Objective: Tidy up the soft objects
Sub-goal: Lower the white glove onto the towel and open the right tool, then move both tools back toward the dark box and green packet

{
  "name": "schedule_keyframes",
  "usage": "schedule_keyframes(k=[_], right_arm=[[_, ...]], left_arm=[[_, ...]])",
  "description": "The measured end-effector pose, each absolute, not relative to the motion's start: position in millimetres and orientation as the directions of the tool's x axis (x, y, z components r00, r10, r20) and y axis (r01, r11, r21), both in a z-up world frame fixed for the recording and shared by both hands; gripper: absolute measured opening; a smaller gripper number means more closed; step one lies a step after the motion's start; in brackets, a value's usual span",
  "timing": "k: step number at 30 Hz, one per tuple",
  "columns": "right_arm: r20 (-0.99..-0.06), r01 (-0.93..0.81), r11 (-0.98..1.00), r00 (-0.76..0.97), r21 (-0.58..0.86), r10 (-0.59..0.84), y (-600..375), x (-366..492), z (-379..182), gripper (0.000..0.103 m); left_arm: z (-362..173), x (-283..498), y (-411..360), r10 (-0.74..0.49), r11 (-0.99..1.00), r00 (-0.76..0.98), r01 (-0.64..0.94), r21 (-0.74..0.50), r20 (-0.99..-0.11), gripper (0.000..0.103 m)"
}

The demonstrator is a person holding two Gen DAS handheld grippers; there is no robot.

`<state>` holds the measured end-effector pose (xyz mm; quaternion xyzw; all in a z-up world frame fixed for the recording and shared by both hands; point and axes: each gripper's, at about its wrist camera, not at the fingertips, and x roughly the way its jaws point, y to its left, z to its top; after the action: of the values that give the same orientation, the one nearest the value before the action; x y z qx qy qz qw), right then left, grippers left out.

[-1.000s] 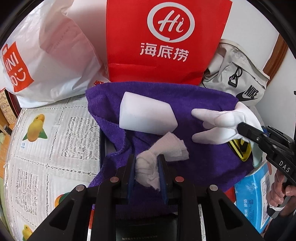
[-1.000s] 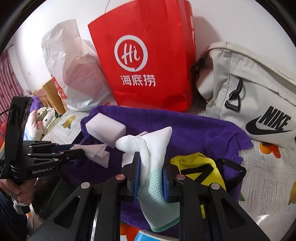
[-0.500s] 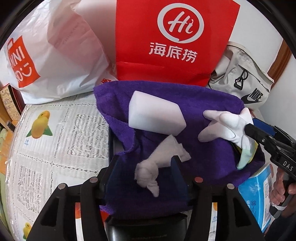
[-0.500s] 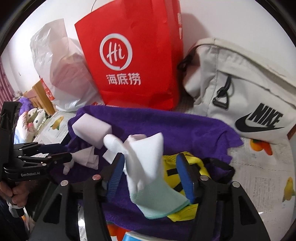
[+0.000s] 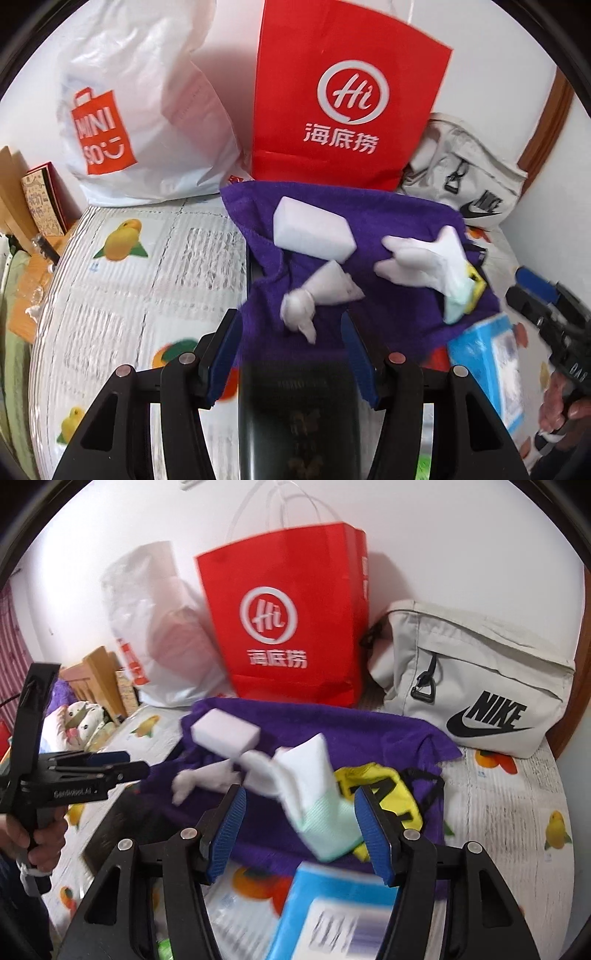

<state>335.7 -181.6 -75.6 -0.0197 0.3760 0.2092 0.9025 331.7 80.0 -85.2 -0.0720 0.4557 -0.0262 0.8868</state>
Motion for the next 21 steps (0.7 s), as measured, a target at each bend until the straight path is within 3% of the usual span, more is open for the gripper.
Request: schedule_keyframes(k=[13, 18, 21], right_arm=[[-0.683, -0.493, 0.838, 0.530, 0.235, 0.503, -165.3, 215.3, -94.1, 0.065], [-0.709, -0.549, 0.806, 0.476, 0.223, 0.520, -148.0, 189.6, -112.0, 0.047], [-0.733, -0.593, 0.789, 0.463, 0.161, 0.498, -133.8, 180.3, -118.2, 0.043]], left_arm=[[-81.6, 236.5, 90.6, -0.128, 0.982, 0.578, -0.042, -0.186, -0.806, 0.053], [-93.6, 214.8, 99.2, -0.139, 0.976, 0.565, -0.060, -0.209, -0.813, 0.053], [-100.1, 206.6, 103.5, -0.150, 0.972, 0.562, -0.065, -0.225, -0.814, 0.053]])
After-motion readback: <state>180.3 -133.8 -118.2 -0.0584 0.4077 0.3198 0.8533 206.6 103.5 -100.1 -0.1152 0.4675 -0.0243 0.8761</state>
